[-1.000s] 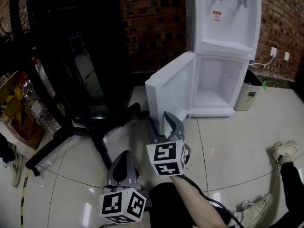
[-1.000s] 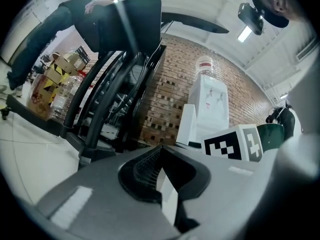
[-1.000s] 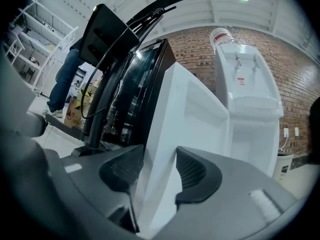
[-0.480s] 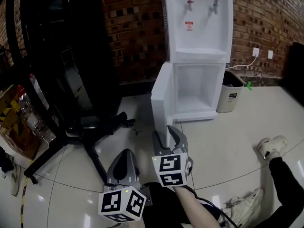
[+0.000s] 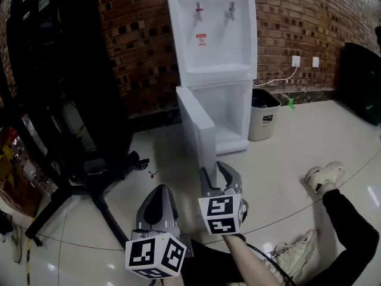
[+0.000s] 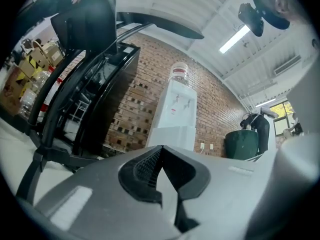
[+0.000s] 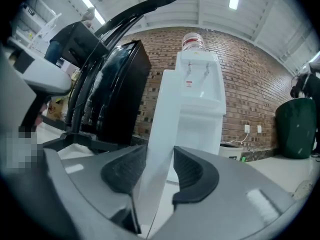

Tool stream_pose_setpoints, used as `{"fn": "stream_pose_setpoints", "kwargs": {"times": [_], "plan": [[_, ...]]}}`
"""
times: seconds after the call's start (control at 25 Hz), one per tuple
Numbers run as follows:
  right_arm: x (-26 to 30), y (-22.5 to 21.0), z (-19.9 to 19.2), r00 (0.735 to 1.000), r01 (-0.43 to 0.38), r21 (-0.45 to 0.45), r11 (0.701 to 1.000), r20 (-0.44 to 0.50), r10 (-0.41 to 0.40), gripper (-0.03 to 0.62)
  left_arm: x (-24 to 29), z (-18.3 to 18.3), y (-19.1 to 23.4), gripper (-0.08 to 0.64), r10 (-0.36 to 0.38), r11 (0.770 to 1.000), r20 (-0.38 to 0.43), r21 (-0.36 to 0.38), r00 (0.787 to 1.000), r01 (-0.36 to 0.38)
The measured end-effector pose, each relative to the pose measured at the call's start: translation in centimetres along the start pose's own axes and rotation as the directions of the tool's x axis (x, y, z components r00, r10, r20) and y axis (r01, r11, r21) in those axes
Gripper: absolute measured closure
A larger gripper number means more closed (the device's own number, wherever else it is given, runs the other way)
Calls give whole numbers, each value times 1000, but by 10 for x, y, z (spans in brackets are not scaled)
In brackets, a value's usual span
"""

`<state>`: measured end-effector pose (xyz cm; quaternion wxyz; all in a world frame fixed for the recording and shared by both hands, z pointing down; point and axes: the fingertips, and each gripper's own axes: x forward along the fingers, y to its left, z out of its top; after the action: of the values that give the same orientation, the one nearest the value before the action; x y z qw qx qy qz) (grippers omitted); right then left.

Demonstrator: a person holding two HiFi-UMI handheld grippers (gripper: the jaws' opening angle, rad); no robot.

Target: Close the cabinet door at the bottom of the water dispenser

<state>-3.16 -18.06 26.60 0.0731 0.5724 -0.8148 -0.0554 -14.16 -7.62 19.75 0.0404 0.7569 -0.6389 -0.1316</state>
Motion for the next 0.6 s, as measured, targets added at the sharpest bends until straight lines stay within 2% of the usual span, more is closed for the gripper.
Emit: {"fn": "stream_pose_setpoints", "kwargs": {"times": [0.32,0.44,0.6], "plan": [[-4,-43,-5,996,82,18,996,-23,-82,423,22,-6,-40,543,-68,997,-12,22,998,68],[-3,-56,-8,994,109,23,994,-14,-108,456,31,-10,-49,543,-83,996,-21,23,996,83],[1,-74,-11,992,127,36,991,-14,-126,459,49,-17,-61,543,-104,994,-36,29,994,106]]}}
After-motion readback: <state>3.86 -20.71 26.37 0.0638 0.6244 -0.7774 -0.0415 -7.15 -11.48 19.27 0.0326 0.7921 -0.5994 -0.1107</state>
